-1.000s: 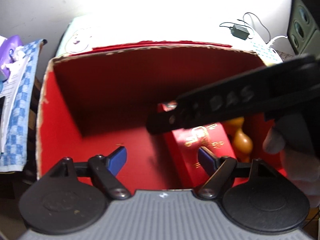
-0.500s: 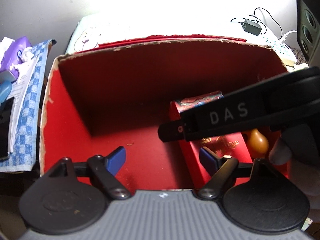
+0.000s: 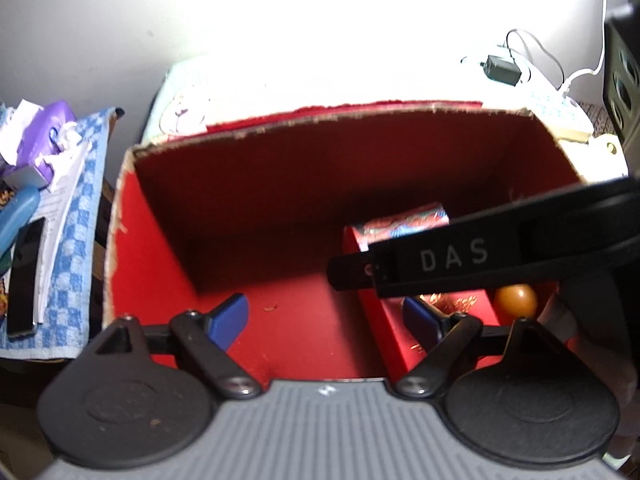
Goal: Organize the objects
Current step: 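Lower the gift box into the red box beside the gourd toy, then open the right gripper and withdraw it from the red box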
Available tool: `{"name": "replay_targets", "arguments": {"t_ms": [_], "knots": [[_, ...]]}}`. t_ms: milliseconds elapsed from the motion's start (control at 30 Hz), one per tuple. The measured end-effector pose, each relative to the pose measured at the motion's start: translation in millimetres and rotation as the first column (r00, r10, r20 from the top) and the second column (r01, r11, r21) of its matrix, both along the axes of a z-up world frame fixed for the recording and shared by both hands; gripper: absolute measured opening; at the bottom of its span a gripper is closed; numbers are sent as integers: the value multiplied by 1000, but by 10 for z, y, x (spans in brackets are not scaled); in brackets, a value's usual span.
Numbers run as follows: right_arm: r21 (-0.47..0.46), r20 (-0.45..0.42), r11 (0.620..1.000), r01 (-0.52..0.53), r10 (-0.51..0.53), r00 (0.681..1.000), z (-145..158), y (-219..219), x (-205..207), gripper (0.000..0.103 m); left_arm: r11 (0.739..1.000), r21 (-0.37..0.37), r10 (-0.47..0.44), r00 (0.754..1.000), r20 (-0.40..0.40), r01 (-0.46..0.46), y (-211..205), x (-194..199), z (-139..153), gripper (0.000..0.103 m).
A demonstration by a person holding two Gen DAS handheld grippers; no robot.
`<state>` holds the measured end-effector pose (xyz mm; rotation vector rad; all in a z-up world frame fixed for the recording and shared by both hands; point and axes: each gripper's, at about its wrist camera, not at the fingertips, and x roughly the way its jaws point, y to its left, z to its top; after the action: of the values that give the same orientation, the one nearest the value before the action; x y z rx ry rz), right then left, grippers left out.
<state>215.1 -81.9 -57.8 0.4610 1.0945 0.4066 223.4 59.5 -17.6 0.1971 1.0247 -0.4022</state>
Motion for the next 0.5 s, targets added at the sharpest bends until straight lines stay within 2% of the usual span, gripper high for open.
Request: {"name": "replay_targets", "arguments": {"t_ms": [100,500], "knots": [[5,20,1000,1,-1,1000,45,-3,-74,44,1000,-11,10,1000,21,-10,5,-28,63,90],[-38,134,998,42,-36,990,324,-73,-417,44,1000,17,24,996,80,-26,-19,-268,254,91]]}}
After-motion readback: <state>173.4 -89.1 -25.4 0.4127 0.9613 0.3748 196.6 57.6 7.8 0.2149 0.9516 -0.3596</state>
